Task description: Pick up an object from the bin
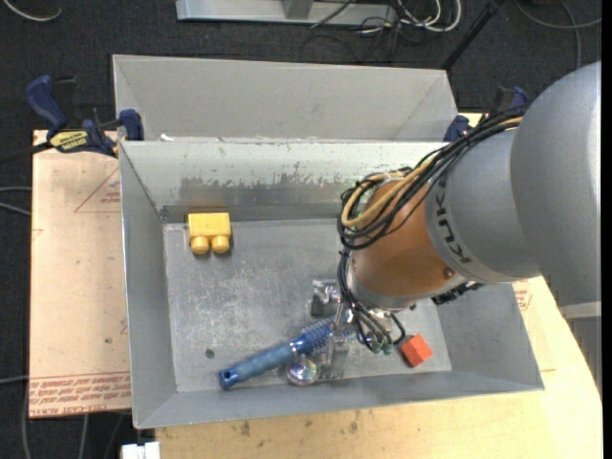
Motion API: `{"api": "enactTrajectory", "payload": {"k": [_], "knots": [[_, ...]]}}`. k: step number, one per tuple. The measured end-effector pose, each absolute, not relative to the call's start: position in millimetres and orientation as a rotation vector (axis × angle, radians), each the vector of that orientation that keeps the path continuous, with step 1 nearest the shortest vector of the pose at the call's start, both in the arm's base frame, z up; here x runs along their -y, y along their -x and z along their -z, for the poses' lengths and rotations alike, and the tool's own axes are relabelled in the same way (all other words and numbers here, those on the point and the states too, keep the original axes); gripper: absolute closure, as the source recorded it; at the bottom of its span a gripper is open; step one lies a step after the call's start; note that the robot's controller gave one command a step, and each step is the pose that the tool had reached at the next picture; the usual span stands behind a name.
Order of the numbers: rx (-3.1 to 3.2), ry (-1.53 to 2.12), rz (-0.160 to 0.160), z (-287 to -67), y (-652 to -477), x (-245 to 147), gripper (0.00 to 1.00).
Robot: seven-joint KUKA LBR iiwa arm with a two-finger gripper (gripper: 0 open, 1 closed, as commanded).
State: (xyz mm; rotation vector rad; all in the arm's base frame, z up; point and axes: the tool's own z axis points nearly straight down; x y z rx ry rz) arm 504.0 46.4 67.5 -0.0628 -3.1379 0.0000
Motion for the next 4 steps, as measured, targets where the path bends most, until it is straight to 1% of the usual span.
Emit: {"api": "enactTrajectory", "payload": {"k": [1, 2, 3, 4], "knots": [[3.139, 0.062, 0.000, -67.8, -504.2, -46.6, 1.00], [3.143, 0.060, 0.001, -99.5, -504.5, -46.9, 1.00], [3.144, 0.058, 0.002, -137.2, -505.1, -47.4, 1.00], [3.144, 0.055, 0.002, -164.2, -505.8, -47.9, 1.00]]}}
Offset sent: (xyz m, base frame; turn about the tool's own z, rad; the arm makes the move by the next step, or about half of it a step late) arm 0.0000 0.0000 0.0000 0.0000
